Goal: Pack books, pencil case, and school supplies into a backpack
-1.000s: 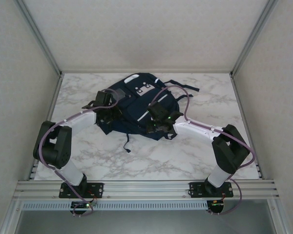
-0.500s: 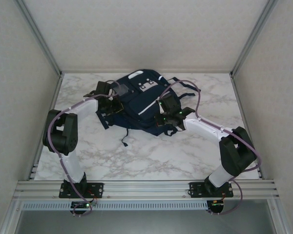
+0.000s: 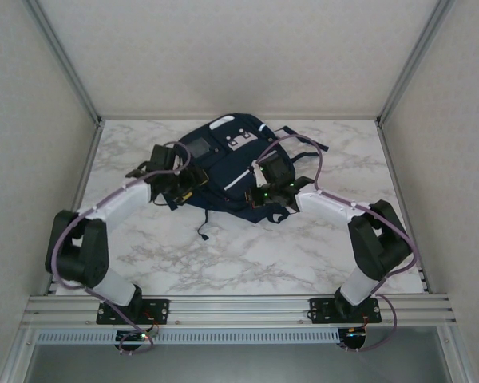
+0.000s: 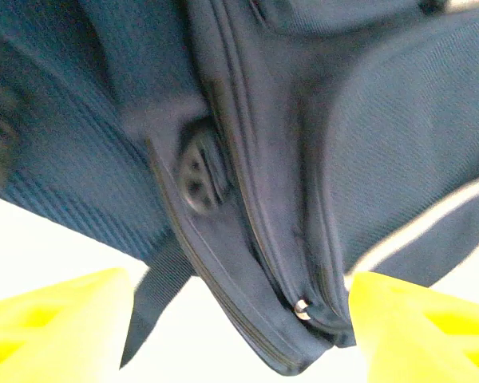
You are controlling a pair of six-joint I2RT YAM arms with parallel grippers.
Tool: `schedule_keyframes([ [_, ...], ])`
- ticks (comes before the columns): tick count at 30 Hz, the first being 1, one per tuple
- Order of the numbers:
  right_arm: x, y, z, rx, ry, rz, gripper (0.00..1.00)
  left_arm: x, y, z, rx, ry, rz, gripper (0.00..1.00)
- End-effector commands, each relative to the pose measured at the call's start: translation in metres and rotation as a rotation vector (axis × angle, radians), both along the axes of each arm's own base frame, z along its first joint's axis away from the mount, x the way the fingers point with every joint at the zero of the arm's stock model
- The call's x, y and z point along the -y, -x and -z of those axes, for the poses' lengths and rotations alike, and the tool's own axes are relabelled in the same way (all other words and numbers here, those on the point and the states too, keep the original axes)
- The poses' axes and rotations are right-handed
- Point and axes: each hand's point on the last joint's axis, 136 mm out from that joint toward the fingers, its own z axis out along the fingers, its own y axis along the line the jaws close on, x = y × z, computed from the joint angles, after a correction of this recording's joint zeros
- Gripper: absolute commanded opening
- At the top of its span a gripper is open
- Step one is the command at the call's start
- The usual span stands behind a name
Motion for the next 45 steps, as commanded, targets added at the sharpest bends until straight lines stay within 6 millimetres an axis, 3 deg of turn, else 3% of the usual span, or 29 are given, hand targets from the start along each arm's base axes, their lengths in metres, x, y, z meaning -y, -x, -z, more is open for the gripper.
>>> schedule_keyframes([
  [1,-0.007,0.006,0.01,-0.012,-0.015,-0.05,0.0,0.024,0.012,0.003,-0.031,0.092,-0.102,0.71],
  [6,-0.004,0.008,0.012,-0.003,-0.015,-0.046,0.0,0.052,0.011,0.002,0.0,0.085,-0.118,0.66],
  [10,0.001,0.012,0.014,0.011,-0.012,-0.042,0.0,0.066,-0.003,0.001,0.029,0.085,-0.136,0.51],
  [17,0.016,0.015,0.021,0.019,0.073,-0.048,0.0,0.078,-0.015,0.021,0.024,0.032,-0.136,0.43],
  [21,0.028,0.014,0.024,0.043,0.153,-0.054,0.0,0.069,-0.014,0.048,-0.008,-0.047,-0.144,0.26],
  [26,0.041,0.011,0.019,0.109,0.208,-0.074,0.0,0.068,-0.014,0.059,-0.002,-0.056,-0.136,0.0],
  [32,0.066,-0.007,0.02,0.206,0.38,-0.111,0.0,0.064,-0.006,0.065,-0.001,-0.101,-0.071,0.0],
  [45,0.124,-0.063,0.0,0.305,0.538,-0.084,0.0,0.022,0.02,0.087,-0.078,-0.128,-0.056,0.0],
])
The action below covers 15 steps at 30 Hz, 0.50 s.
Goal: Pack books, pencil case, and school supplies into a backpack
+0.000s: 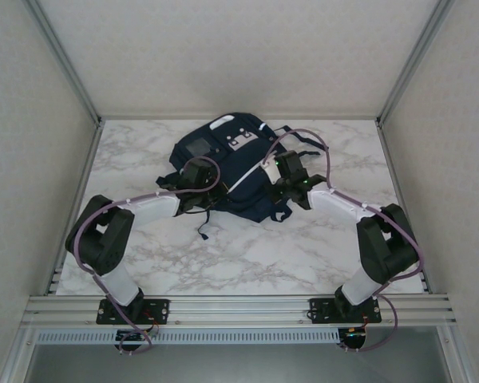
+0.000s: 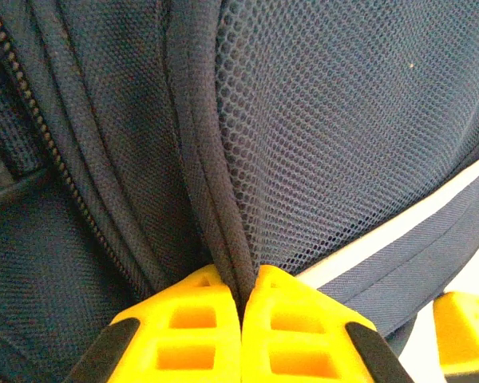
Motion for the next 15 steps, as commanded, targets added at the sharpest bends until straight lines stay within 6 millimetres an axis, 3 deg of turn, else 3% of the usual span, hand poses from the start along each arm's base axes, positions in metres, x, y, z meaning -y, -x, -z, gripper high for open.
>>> schedule_keyframes([
  [1,0.052,-0.023,0.006,0.003,0.172,0.09,0.0,-0.054,0.027,0.047,-0.151,-0.17,-0.031,0.0],
  [6,0.066,-0.054,0.006,0.019,0.198,0.114,0.0,-0.075,0.031,0.046,-0.167,-0.212,-0.019,0.0],
  [9,0.061,-0.066,0.007,0.027,0.178,0.103,0.0,-0.086,0.027,0.042,-0.159,-0.217,-0.029,0.0],
  [15,0.044,-0.057,0.007,-0.021,0.086,0.058,0.0,-0.133,0.007,0.025,-0.114,-0.291,-0.09,0.0],
])
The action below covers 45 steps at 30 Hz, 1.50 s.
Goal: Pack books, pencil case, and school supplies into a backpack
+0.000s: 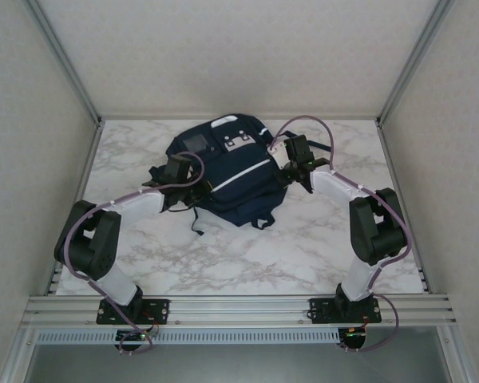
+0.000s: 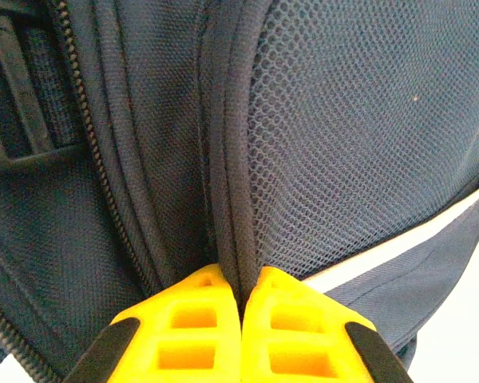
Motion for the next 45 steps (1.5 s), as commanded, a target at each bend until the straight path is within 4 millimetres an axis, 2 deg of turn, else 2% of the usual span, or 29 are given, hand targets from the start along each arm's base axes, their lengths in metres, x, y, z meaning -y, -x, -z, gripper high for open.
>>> schedule_keyframes([
  [1,0.014,0.001,0.0,-0.031,-0.001,0.044,0.0,-0.084,0.011,0.025,-0.111,-0.241,-0.129,0.0],
  [3,-0.002,0.018,-0.001,-0.083,-0.075,-0.002,0.0,-0.101,0.001,0.015,-0.089,-0.261,-0.155,0.0],
  [7,-0.03,0.049,0.002,-0.127,-0.145,-0.072,0.0,-0.114,-0.016,-0.006,-0.04,-0.256,-0.182,0.0],
  [12,-0.063,0.079,0.01,-0.16,-0.183,-0.137,0.0,-0.14,-0.032,-0.018,-0.022,-0.279,-0.249,0.0],
  [14,-0.077,0.089,0.013,-0.18,-0.199,-0.168,0.0,-0.145,-0.034,-0.026,-0.026,-0.251,-0.27,0.0],
  [15,-0.084,0.094,0.013,-0.187,-0.205,-0.183,0.0,-0.141,-0.033,-0.032,-0.026,-0.227,-0.26,0.0],
  [16,-0.091,0.098,0.014,-0.198,-0.212,-0.2,0.0,-0.13,-0.032,-0.041,-0.017,-0.178,-0.232,0.04],
  [17,-0.097,0.101,0.016,-0.206,-0.214,-0.208,0.0,-0.116,-0.03,-0.049,-0.009,-0.128,-0.198,0.15],
  [20,-0.106,0.105,0.023,-0.263,-0.2,-0.206,0.0,-0.078,-0.013,-0.066,-0.024,-0.054,-0.114,0.58],
  [23,-0.112,0.109,0.029,-0.302,-0.203,-0.212,0.0,-0.051,0.009,-0.069,-0.056,-0.03,-0.08,0.73],
  [28,-0.121,0.111,0.035,-0.296,-0.209,-0.225,0.0,-0.026,0.036,-0.057,-0.121,0.06,-0.148,0.78],
  [30,-0.12,0.109,0.038,-0.292,-0.205,-0.21,0.0,-0.024,0.042,-0.05,-0.143,0.092,-0.23,0.84],
  [31,-0.12,0.108,0.039,-0.288,-0.203,-0.208,0.0,-0.021,0.043,-0.047,-0.142,0.114,-0.261,0.85],
  [32,-0.119,0.108,0.04,-0.285,-0.201,-0.205,0.0,-0.02,0.044,-0.044,-0.152,0.134,-0.305,0.92],
  [33,-0.117,0.108,0.041,-0.279,-0.196,-0.202,0.0,-0.016,0.043,-0.042,-0.161,0.163,-0.338,0.94],
  [38,-0.11,0.108,0.042,-0.235,-0.169,-0.208,0.0,-0.003,0.031,-0.037,-0.168,0.173,-0.427,0.95],
  [40,-0.103,0.107,0.042,-0.199,-0.127,-0.231,0.0,-0.006,0.03,-0.023,-0.209,0.14,-0.463,0.96],
  [41,-0.099,0.107,0.043,-0.179,-0.103,-0.241,0.0,-0.011,0.035,-0.012,-0.247,0.11,-0.491,1.0],
  [45,-0.091,0.097,0.032,-0.108,-0.08,-0.263,0.0,-0.044,0.052,0.039,-0.366,0.005,-0.601,0.99],
])
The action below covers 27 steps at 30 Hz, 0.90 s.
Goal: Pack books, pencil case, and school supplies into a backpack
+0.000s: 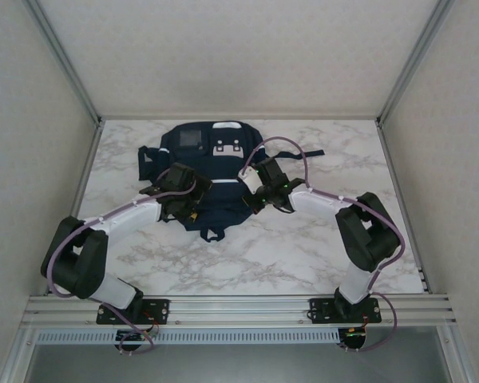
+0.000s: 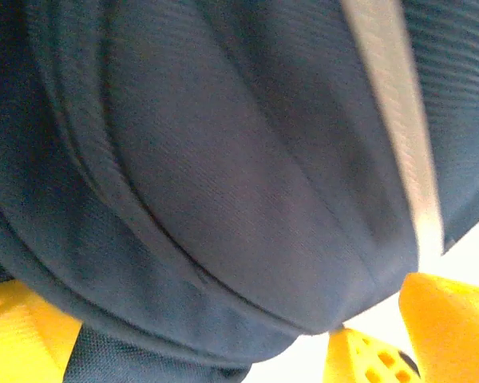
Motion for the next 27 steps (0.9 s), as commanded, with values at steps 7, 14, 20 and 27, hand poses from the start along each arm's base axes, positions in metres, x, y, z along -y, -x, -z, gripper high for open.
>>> schedule_keyframes([
  [7,0.046,-0.025,-0.002,0.095,0.214,-0.02,0.0,-0.07,0.037,0.09,-0.269,-0.121,-0.179,0.97],
  [14,0.061,-0.067,-0.017,0.156,0.223,0.014,0.0,-0.079,0.039,0.098,-0.296,-0.136,-0.159,0.97],
  [20,0.052,-0.111,-0.023,0.221,0.201,0.058,0.0,-0.075,0.041,0.104,-0.313,-0.124,-0.135,0.97],
  [27,0.052,-0.155,-0.025,0.267,0.165,0.187,0.0,-0.077,0.053,0.108,-0.33,-0.117,-0.131,0.96],
])
